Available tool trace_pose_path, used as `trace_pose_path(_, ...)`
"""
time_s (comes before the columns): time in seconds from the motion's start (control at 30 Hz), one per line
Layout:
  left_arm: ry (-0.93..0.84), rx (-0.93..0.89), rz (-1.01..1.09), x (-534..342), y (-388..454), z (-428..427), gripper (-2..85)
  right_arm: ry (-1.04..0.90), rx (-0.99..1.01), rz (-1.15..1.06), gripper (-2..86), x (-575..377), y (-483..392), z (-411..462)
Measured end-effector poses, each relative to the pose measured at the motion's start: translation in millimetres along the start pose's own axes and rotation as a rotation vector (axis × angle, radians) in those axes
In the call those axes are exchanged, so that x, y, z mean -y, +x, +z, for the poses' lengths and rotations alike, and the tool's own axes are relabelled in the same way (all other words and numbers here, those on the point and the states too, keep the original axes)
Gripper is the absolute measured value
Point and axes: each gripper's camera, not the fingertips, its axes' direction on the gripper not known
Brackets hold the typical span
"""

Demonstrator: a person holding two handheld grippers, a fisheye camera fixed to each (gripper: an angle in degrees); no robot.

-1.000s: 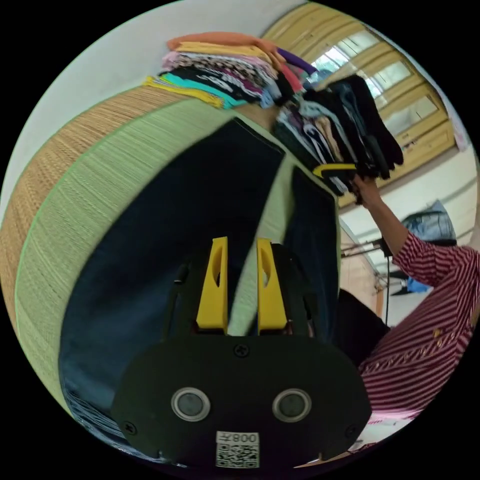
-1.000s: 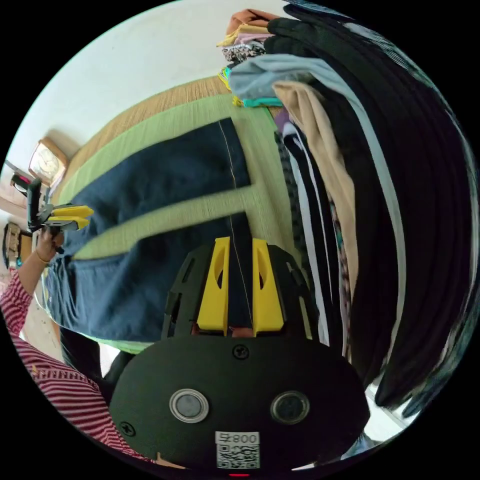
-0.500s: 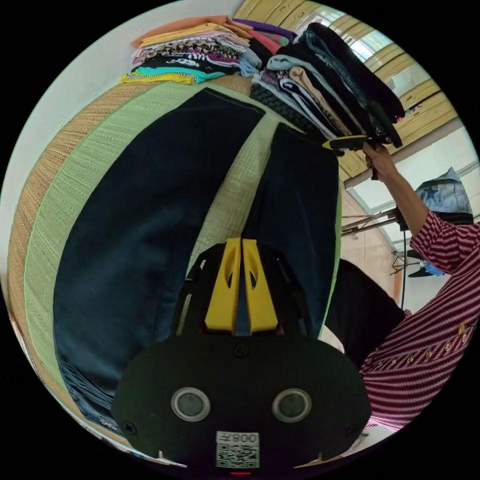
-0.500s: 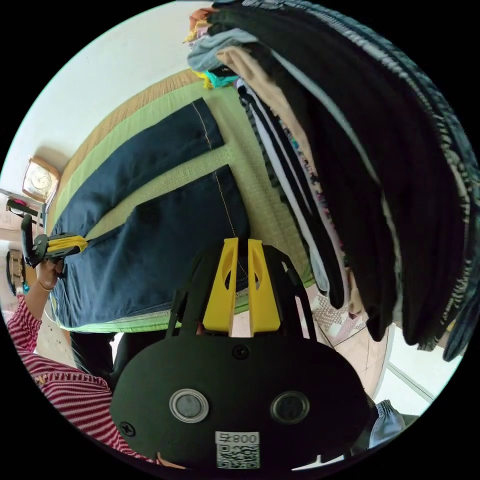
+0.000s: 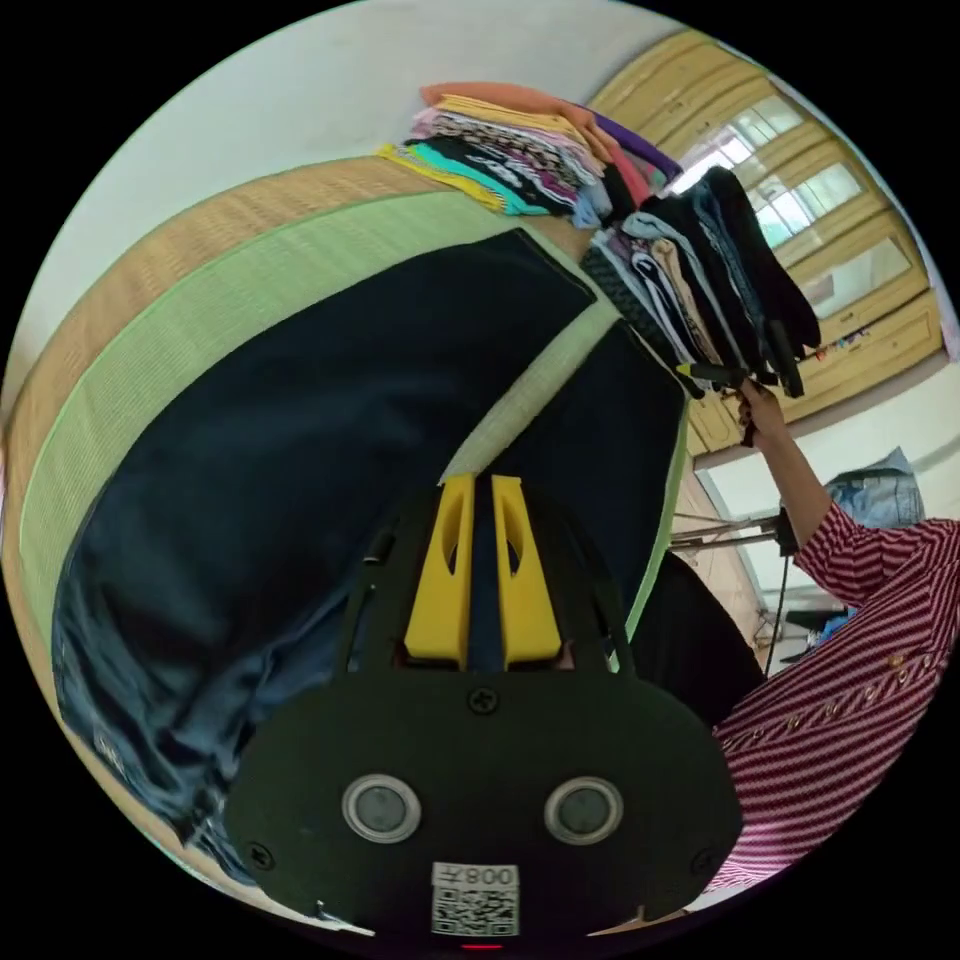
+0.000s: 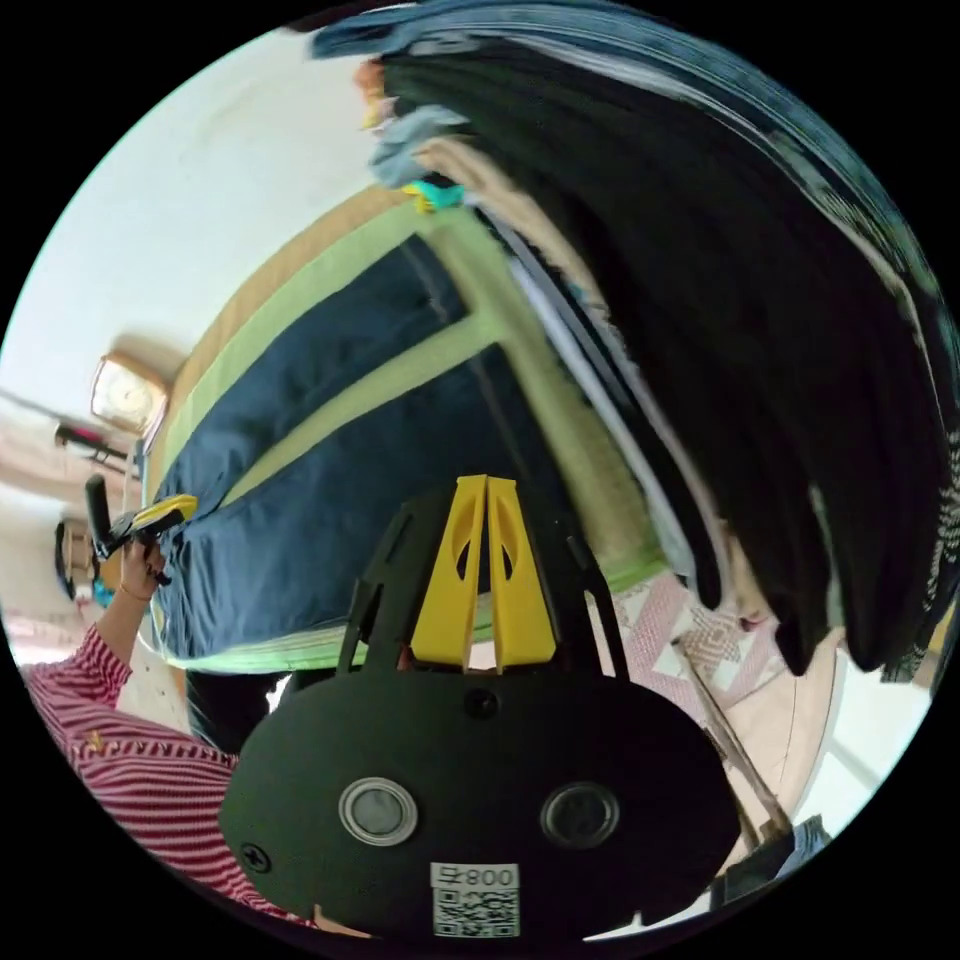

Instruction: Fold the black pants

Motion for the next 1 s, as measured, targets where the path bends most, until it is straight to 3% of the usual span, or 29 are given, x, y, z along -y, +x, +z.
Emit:
trace_pose_path(0.17,0.004,0.094,-0.343,-100,-66,-17,1.8,-0.124,0.22,-0.366,0.1,-16,-187,52)
trace_pose_path(0.3,0.02,0.217,-0.591,-182,-106,-22,0.6,-0.228,0.27,-0.61,0.0,-43,-323,91)
trace_pose_path(0.47,0.012,0.177,-0.705,-242,-136,12,0.1,-0.349,0.239,-0.842,0.1,-93,-471,141)
trace_pose_path(0.57,0.014,0.189,-0.67,-257,-141,28,0.1,-0.463,0.17,-0.881,0.1,-123,-514,178)
trace_pose_path(0.63,-0.002,0.202,-0.622,-264,-143,37,0.1,-0.4,0.148,-0.867,0.1,-135,-523,172)
trace_pose_path(1.0,0.106,0.115,-0.553,-313,-194,74,0.0,-0.457,0.132,-0.821,0.1,-167,-567,151)
